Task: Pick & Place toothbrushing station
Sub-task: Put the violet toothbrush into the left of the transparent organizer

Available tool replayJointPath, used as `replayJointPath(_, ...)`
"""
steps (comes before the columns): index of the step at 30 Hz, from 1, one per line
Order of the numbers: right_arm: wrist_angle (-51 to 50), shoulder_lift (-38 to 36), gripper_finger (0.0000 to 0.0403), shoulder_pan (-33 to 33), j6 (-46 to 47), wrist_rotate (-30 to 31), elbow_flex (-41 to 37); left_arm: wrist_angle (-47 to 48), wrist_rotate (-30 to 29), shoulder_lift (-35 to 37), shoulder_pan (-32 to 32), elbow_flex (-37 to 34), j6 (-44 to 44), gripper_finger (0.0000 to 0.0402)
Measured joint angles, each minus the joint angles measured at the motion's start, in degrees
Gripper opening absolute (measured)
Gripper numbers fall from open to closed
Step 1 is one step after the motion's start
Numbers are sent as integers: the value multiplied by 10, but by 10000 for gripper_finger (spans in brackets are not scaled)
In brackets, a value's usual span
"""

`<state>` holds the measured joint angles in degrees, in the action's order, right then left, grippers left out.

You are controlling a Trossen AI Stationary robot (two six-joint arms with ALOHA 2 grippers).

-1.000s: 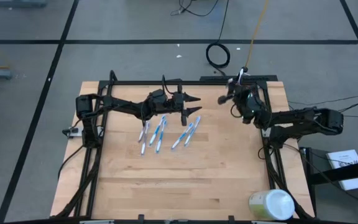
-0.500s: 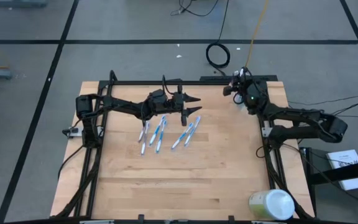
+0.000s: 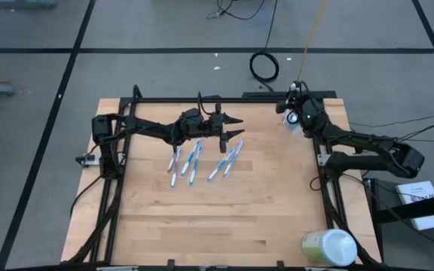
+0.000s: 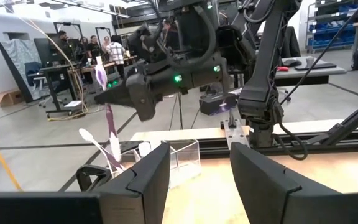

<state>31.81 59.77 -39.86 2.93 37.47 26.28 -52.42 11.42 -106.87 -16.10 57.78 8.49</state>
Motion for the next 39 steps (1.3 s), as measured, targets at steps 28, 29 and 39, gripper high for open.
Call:
replayJointPath(28,-34,59,13,-40,99,-48,-19,-1,0,0,0,0,-7,173)
replayJointPath(29,-34,61,13,-40,99,-48,-19,-1,0,0,0,0,-7,173)
replayJointPath(39,-39,79,14,-39,108,-48,-19,-1,0,0,0,0,-9,173)
